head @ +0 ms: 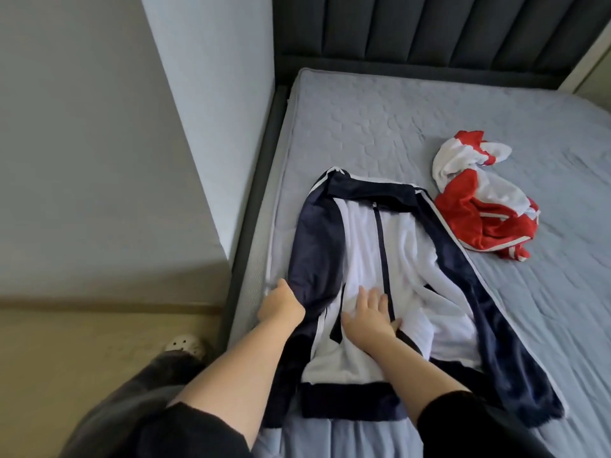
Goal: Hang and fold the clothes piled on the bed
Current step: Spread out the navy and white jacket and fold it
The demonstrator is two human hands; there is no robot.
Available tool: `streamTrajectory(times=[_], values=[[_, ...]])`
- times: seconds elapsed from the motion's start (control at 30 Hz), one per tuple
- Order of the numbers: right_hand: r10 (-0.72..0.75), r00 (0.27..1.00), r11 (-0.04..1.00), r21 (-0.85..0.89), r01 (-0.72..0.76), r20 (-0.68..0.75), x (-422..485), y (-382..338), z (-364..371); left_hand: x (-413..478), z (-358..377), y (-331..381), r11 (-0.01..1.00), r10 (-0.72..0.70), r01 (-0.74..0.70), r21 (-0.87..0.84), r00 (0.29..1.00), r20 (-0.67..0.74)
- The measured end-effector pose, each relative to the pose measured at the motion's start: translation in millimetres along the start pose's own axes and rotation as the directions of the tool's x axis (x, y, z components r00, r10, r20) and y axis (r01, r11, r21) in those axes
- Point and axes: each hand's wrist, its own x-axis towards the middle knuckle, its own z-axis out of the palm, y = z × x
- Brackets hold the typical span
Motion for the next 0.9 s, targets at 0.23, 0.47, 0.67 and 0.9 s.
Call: streamTrajectory(times=[0.23, 0.47, 0.67, 0.9], values=[[0.058, 0.996, 0.997, -0.045, -0.055, 0.069, 4.3, -4.8, -8.1, 11.0, -31.8, -31.1, 0.478, -0.376, 0.107, -0.872, 0.922, -0.093], [0.100, 0.992, 0.995, -0.011, -0.100, 0.077, 7.9, -10.6, -10.0, 6.8, -85.9, -12.2, 0.559, -0.218, -0.472, -0.682, 0.710, -0.670], [0.085, 0.995, 0.996, 0.003, -0.085, 0.047, 12.8, -5.7, -7.0, -10.2, -8.8, 2.1, 0.816, 0.287, -0.412, -0.404, 0.897, -0.335], [0.117, 0.990, 0.993, 0.021, -0.119, 0.076, 26.0, -9.2, -6.1, -15.6, 34.4, -3.3, 0.937, 0.258, -0.157, -0.312, 0.914, 0.313]])
